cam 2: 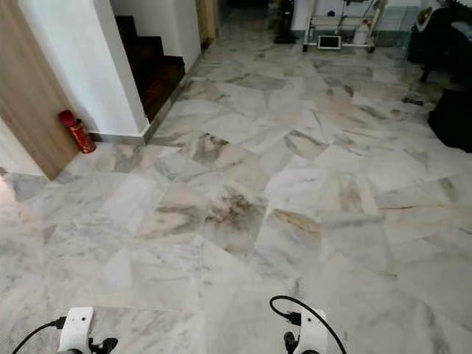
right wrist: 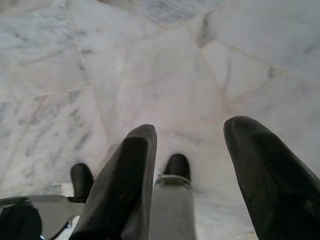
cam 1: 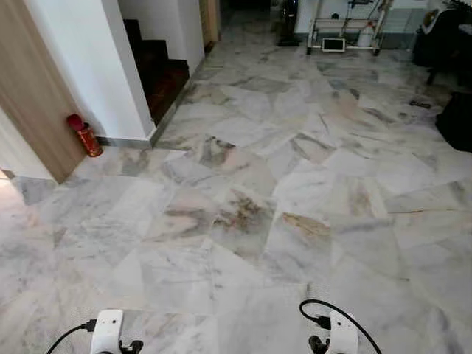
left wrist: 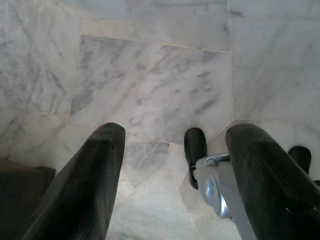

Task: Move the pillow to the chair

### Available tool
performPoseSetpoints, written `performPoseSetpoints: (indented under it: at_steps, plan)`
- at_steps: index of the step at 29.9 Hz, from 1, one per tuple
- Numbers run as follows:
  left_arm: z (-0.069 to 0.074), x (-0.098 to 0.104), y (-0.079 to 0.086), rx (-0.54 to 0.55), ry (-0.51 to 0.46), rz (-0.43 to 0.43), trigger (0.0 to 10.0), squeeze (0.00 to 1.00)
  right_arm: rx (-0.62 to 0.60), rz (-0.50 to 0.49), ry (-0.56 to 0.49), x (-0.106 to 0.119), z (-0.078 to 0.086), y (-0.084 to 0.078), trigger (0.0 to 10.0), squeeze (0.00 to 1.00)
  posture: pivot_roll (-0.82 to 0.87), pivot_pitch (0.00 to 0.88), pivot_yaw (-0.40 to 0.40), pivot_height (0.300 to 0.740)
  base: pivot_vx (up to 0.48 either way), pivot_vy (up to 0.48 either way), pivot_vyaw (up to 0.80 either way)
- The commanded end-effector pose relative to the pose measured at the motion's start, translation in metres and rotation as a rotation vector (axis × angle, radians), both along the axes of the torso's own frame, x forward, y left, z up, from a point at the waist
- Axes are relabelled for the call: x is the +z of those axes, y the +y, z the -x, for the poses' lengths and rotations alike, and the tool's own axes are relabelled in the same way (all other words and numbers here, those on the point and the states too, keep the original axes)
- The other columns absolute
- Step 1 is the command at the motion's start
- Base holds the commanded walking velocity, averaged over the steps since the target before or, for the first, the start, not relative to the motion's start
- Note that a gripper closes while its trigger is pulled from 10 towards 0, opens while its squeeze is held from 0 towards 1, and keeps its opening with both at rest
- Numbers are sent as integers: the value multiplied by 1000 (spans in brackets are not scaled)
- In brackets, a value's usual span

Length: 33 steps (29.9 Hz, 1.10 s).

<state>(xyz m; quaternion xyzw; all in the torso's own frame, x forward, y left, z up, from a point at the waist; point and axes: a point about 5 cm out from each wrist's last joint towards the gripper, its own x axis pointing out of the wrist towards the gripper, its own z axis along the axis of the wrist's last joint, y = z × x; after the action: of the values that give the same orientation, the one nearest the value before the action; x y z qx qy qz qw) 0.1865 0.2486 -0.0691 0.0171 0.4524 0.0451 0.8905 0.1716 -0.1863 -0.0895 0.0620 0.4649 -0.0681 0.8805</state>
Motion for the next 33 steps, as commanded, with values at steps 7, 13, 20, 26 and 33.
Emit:
performPoseSetpoints:
  at_steps: [7, 13, 20, 26, 33]
  plan:
    - [-3, -2, -13, 8, 5, 36, 10000, 0, 20, -24, 26, -2, 4, -1, 10000, 0, -47, 0, -21, 740, 0, 0, 0]
    - [1, -4, -13, 17, 19, 37, 10000, 0, 44, -33, 31, -2, 2, 3, 10000, 0, -30, 0, -29, 740, 0, 0, 0]
    - [-3, -3, -11, -9, 33, -1, 10000, 0, 83, -26, 33, -1, 1, 4, 10000, 0, -21, 0, -29, 740, 0, 0, 0]
    - [-3, -2, -8, -10, 50, -28, 10000, 0, 81, -23, 24, -1, 1, 3, 10000, 0, -49, 0, -13, 740, 0, 0, 0]
    - [-5, -1, -6, -6, 53, -41, 10000, 0, 63, -17, 26, -1, 2, 1, 10000, 0, -39, 0, -7, 740, 0, 0, 598]
